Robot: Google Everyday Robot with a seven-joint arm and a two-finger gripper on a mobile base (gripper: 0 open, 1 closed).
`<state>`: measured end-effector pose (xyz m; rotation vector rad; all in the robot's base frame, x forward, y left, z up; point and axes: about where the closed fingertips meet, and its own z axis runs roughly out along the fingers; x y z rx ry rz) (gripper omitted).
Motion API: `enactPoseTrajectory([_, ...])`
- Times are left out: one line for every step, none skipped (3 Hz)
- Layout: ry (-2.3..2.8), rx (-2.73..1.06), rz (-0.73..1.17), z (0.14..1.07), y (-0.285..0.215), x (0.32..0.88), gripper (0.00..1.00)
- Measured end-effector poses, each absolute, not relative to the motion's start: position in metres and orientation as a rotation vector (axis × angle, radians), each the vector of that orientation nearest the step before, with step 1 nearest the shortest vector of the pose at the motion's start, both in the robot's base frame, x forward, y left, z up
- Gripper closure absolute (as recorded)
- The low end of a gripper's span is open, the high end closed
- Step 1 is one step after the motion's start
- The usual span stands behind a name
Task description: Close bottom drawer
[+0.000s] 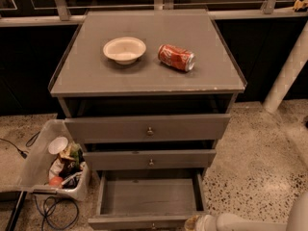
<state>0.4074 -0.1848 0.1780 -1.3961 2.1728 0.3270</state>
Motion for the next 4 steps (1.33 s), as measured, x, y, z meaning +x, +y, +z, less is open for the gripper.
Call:
enactPoseTrajectory([2.174, -1.390, 0.341, 0.1690, -0.1814, 0.4129, 1.00])
enactPoseTrajectory([2.174, -1.390, 0.341, 0.1687, -0.1815, 0.4133, 0.81])
enactPoseTrajectory([2.174, -1.390, 0.341, 0.1687, -0.1815, 0.4133, 0.59])
enactPoseTrajectory([2.174, -1.390, 0.341, 0.1687, -0.1814, 0.4133, 0.36])
